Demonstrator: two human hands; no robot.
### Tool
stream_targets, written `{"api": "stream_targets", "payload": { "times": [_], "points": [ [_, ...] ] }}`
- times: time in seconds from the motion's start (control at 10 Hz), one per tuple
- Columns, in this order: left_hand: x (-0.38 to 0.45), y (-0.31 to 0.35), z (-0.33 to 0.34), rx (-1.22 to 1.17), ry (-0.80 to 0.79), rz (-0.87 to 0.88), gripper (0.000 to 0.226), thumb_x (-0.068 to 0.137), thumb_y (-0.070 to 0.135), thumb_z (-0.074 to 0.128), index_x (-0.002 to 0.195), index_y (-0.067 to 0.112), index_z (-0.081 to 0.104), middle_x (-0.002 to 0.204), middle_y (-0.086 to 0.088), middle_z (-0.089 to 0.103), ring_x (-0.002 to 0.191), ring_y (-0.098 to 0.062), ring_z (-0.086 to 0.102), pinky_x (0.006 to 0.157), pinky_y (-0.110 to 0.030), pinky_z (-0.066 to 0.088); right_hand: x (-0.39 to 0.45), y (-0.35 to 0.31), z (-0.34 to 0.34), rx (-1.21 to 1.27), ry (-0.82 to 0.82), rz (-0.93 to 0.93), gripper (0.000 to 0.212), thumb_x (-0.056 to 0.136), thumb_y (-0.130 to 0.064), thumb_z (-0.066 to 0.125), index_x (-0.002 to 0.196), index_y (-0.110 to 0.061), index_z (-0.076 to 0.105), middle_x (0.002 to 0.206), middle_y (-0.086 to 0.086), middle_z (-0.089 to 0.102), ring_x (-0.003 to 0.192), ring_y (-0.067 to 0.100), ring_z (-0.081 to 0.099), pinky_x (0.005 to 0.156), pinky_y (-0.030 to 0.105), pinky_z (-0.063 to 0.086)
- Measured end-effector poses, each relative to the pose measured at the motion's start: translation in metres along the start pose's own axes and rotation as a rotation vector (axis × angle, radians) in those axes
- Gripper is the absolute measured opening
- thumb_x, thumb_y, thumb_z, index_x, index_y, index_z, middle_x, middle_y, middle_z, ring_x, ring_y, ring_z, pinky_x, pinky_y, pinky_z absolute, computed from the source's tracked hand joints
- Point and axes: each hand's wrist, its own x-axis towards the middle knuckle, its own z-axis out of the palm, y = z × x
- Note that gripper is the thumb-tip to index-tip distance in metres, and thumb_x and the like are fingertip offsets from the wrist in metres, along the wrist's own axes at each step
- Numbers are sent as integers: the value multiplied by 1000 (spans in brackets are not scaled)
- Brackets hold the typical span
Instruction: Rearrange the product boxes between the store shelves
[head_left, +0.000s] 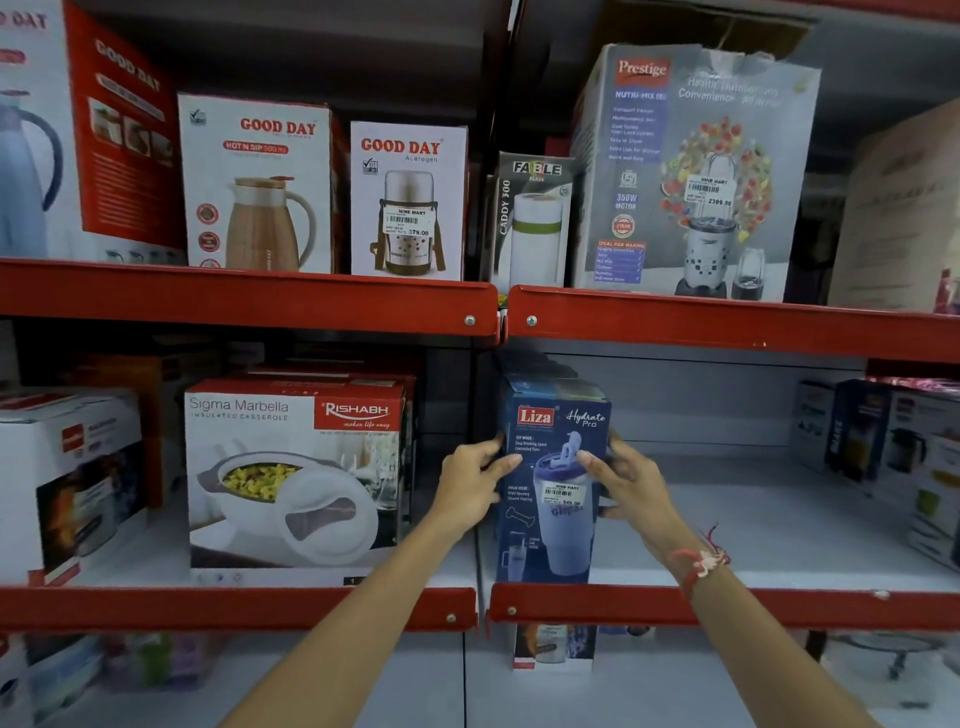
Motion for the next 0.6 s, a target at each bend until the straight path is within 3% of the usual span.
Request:
{"api": "stream_targets", "payload": {
  "times": [0.1,0.2,0.3,0.4,0.5,0.6],
  "points": [
    [4,-1,3,1,3,6,29,94,19,56,121,11,61,108,-3,68,91,-8,63,65,-22,58,4,1,-2,-2,4,14,36,89,-29,66,122,-39,59,117,5,71,105,27,68,75,49,61],
    [5,-2,4,10,6,6,30,94,18,55,123,11,59,107,1,66,89,-3,63,61,-18,57,6,-1,-2,-35,-19,25,34,90,-30,64,120,-44,57,119,5,70,109,29,66,81,55,59],
    [8,-3,3,23,5,13,33,94,17,55,126,10,57,105,2,65,80,7,59,51,-10,54,4,-5,0,-53,-18,37,45,92,-30,62,134,-38,50,126,8,67,115,31,63,85,59,56],
    [6,0,1,69,-35,-5,36,94,20,56,129,10,54,115,-2,66,83,2,60,53,-9,52,-5,-13,1,-149,9,30,66,90,-34,64,147,-35,32,133,9,62,117,29,61,86,49,56],
    [-7,6,-4,210,-14,56,54,92,31,57,139,7,44,134,-12,60,109,-17,63,82,-21,55,-20,-25,8,-417,166,-47,80,83,-45,68,149,-19,31,139,11,58,121,30,59,90,41,53],
    [-26,21,-21,424,154,317,54,93,39,53,137,9,47,135,-8,59,120,-21,60,102,-30,48,-38,-50,16,-809,373,-247,62,85,-54,62,135,-19,52,125,8,67,107,29,66,80,39,56]
  ]
}}
